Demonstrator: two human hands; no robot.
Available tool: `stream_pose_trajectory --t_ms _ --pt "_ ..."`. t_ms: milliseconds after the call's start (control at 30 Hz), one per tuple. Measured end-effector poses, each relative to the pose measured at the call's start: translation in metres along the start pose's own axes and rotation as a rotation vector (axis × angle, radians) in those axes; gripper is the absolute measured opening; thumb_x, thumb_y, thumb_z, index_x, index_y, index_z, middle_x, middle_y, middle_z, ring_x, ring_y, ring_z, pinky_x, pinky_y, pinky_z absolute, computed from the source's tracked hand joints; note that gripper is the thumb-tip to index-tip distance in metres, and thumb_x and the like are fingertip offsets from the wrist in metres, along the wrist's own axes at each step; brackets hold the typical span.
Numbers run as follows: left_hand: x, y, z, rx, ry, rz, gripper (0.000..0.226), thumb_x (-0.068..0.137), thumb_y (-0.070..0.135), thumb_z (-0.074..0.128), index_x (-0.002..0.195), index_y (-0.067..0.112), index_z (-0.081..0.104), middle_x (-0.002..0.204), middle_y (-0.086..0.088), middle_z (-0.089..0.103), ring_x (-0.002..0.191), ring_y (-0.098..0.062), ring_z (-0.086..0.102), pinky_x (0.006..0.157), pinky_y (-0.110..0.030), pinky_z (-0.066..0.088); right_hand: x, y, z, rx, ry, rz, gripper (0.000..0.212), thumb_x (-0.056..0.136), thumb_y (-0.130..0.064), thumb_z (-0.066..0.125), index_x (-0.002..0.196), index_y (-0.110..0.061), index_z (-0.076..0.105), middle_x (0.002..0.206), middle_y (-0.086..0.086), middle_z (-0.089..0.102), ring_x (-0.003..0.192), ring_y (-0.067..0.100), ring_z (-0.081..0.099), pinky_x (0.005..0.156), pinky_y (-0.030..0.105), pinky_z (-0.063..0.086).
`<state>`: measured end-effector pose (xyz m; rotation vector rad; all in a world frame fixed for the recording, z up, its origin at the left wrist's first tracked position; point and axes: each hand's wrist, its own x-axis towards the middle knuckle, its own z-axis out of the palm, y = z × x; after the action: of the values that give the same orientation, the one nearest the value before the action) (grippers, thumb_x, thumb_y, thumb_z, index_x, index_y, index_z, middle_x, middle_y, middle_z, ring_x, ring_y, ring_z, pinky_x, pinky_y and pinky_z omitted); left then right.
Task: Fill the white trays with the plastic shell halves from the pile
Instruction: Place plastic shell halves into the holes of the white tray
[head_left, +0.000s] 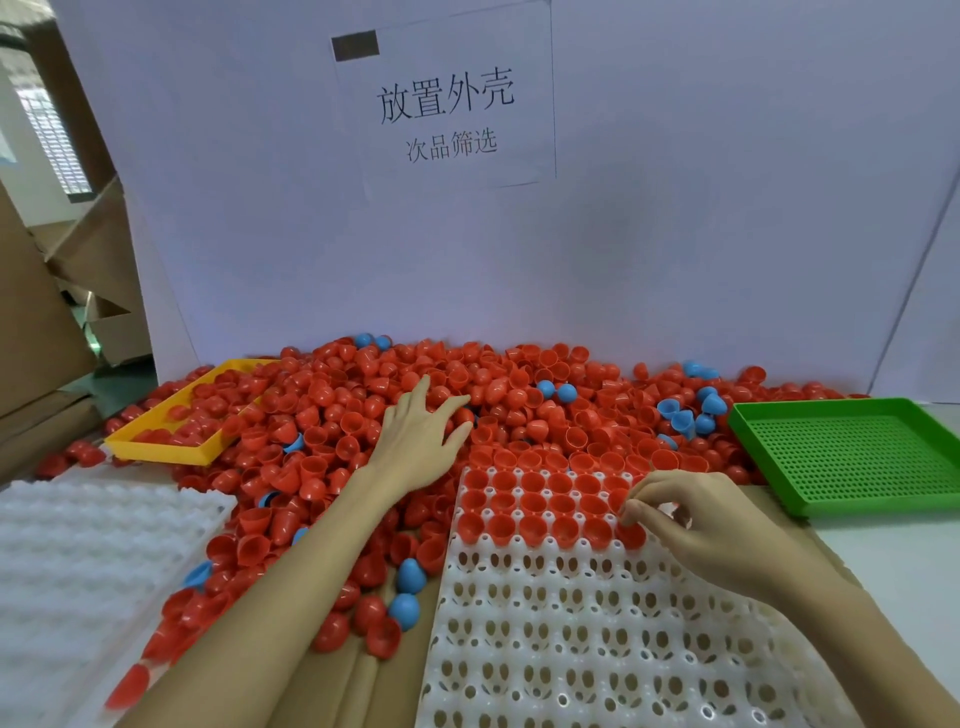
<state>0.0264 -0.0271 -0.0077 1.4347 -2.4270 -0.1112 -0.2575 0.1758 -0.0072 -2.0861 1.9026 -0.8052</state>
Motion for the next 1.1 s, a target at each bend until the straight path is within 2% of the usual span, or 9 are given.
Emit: stream_pose_trajectory --t_ms 133,267,367,467,567,700,867,967,1100 --pt "0.016 -0.009 0.004 0.067 -0.068 -0.012 0.058 0.110 0.052 0.036 0.163 0.030 0.030 0.170 -0.013 0.021 0.156 -0.031 0.019 0.127 -0.048 0.010 -0.001 -0.001 0.001 -0.009 -0.004 0.006 0.018 0.102 -0.031 0.065 0.096 -0.034 0.082 0.098 -0.027 0.072 0.097 -0.010 0.064 0.079 0.011 0.049" --pt "0.012 -0.006 0.003 -0.054 0.095 0.007 0.049 0.108 0.040 0.052 0.152 0.019 0.051 0.152 -0.011 0.042 0.141 -0.030 0.041 0.122 -0.044 0.025 -0.001 -0.004 0.000 -0.054 -0.016 -0.007 0.019 0.103 -0.031 0.063 0.099 -0.033 0.081 0.097 -0.026 0.071 0.095 -0.008 0.064 0.077 0.011 0.049" --pt "0.001 -0.001 -0.001 -0.174 0.226 0.033 0.043 0.104 0.030 0.062 0.145 0.017 0.058 0.145 -0.006 0.047 0.135 -0.030 0.046 0.117 -0.040 0.032 0.000 -0.007 0.000 -0.078 -0.029 -0.011 0.020 0.104 -0.032 0.061 0.101 -0.031 0.082 0.098 -0.026 0.071 0.093 -0.008 0.064 0.077 0.010 0.048" --pt "-0.016 0.012 -0.010 -0.319 0.388 0.079 0.037 0.098 0.023 0.071 0.134 0.022 0.063 0.136 0.003 0.051 0.130 -0.021 0.050 0.112 -0.031 0.031 0.000 -0.009 -0.001 -0.084 -0.036 -0.006 0.021 0.104 -0.033 0.061 0.102 -0.029 0.082 0.099 -0.025 0.071 0.092 -0.007 0.064 0.079 0.012 0.050" --pt "-0.041 0.037 -0.017 -0.528 0.507 0.150 0.030 0.091 0.017 0.079 0.116 0.025 0.065 0.120 0.010 0.057 0.118 -0.008 0.055 0.110 -0.033 0.042 0.000 -0.010 -0.002 -0.088 -0.035 -0.004 0.022 0.104 -0.033 0.061 0.101 -0.029 0.082 0.097 -0.024 0.071 0.092 -0.007 0.064 0.078 0.012 0.050" --pt "-0.081 0.073 -0.016 -0.789 0.446 0.218 0.029 0.093 0.014 0.077 0.109 0.033 0.062 0.109 0.012 0.064 0.107 -0.017 0.063 0.096 -0.028 0.052 -0.002 -0.011 -0.005 -0.071 -0.039 -0.006 0.022 0.104 -0.033 0.061 0.101 -0.029 0.082 0.094 -0.022 0.071 0.092 -0.004 0.065 0.078 0.017 0.053" --pt "-0.111 0.087 -0.002 -0.980 0.290 0.171 0.024 0.094 0.017 0.078 0.110 0.029 0.063 0.106 0.006 0.067 0.105 -0.024 0.066 0.094 -0.038 0.056 -0.004 -0.021 -0.007 0.032 0.051 0.011 0.017 0.102 -0.029 0.065 0.116 -0.033 0.073 0.102 -0.020 0.071 0.095 -0.004 0.066 0.082 0.022 0.058" --pt "-0.115 0.087 -0.002 -1.117 0.191 0.149 0.028 0.093 0.022 0.081 0.115 0.026 0.065 0.105 0.004 0.069 0.104 -0.023 0.069 0.092 -0.037 0.058 -0.006 -0.037 -0.010 0.366 -0.015 -0.005 0.033 0.098 -0.030 0.070 0.130 -0.038 0.064 0.106 -0.011 0.075 0.095 0.008 0.074 0.078 0.029 0.062" --pt "-0.117 0.086 -0.006 -1.229 0.086 0.177 0.035 0.091 0.022 0.082 0.122 0.025 0.064 0.112 -0.003 0.072 0.110 -0.025 0.071 0.094 -0.031 0.058 -0.010 -0.055 0.001 0.392 -0.083 -0.086 0.046 0.093 -0.034 0.076 0.132 -0.045 0.055 0.111 -0.016 0.073 0.099 0.007 0.074 0.080 0.026 0.062"
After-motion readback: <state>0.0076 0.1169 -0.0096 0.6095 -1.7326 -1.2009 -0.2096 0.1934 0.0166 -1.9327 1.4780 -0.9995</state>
